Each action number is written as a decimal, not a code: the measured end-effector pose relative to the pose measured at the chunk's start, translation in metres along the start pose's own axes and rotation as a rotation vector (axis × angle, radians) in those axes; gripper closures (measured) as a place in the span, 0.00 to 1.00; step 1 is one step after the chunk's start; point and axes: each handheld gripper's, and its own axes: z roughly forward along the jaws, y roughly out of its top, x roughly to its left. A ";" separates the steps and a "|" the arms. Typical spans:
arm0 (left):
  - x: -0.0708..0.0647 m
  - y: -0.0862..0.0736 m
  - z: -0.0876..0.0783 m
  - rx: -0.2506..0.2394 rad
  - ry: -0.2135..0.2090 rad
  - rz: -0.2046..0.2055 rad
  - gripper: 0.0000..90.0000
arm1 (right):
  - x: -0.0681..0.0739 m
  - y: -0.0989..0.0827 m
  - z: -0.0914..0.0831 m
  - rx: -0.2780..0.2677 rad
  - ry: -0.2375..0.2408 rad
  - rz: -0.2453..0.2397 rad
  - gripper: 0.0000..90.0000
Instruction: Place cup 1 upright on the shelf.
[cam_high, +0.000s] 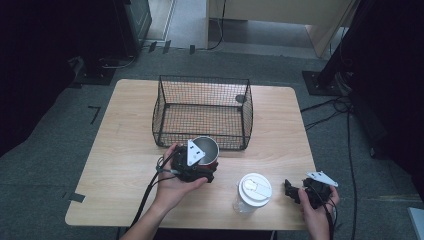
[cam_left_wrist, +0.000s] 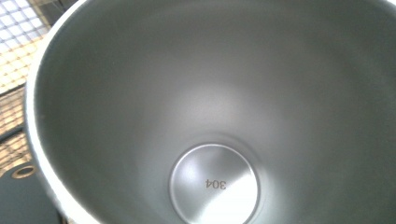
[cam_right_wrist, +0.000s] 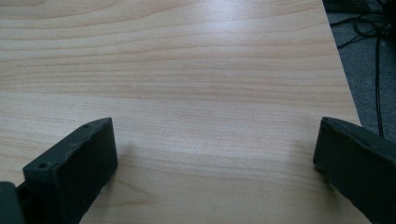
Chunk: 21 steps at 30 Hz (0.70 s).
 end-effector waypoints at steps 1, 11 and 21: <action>0.002 0.000 -0.002 -0.001 0.002 -0.004 0.10 | 0.000 0.000 0.000 0.000 0.000 0.000 0.00; 0.018 0.008 -0.022 -0.039 0.026 -0.044 0.10 | 0.000 0.000 0.000 0.000 0.000 0.001 0.00; 0.034 0.022 -0.038 -0.083 0.082 -0.061 0.10 | 0.000 0.000 0.000 -0.001 0.000 0.001 0.00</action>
